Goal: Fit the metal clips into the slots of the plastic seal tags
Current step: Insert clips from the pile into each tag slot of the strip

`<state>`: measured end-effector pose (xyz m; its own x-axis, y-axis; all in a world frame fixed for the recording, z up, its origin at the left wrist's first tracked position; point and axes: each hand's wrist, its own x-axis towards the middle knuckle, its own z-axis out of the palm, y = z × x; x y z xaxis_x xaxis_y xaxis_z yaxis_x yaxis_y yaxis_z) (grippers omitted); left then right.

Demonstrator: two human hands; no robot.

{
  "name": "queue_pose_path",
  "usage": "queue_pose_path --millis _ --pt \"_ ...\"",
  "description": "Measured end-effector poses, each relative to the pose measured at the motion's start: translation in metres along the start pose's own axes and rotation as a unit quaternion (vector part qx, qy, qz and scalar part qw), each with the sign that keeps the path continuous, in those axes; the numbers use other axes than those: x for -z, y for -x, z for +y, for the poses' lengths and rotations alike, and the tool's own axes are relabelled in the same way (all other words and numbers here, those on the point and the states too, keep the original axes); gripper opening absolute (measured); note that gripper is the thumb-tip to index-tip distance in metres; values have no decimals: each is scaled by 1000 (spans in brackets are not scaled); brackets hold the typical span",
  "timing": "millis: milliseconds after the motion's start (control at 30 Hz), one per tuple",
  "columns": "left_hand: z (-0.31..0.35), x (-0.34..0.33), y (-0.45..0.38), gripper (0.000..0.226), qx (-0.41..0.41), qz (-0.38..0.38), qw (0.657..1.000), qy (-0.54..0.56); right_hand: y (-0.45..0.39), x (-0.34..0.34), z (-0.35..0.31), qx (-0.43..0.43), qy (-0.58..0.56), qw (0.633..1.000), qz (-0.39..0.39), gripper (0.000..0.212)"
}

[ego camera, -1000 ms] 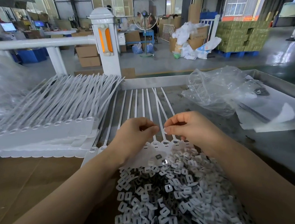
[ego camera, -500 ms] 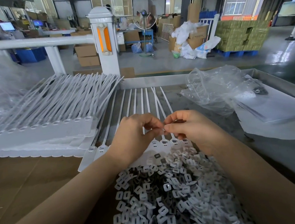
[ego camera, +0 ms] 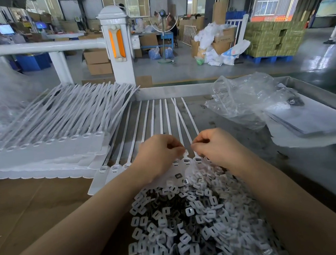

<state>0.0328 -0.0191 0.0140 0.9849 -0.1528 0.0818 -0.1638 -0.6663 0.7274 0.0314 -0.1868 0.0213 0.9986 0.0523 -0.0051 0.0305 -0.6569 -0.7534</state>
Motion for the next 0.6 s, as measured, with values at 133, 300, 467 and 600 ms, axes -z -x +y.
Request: queue_pose_path --millis 133,300,467,600 --pt "3 -2 0 7 -15 -2 997 -80 0 -1 0 1 15 1000 -6 9" --pt "3 -1 0 9 -59 10 986 -155 -1 -2 1 5 17 1000 -5 8" --pt "4 -2 -3 12 -47 -10 987 -153 -2 -2 2 4 11 1000 -3 9" --pt "4 -2 -2 11 -32 -18 991 -126 -3 -2 3 6 14 1000 -5 9"
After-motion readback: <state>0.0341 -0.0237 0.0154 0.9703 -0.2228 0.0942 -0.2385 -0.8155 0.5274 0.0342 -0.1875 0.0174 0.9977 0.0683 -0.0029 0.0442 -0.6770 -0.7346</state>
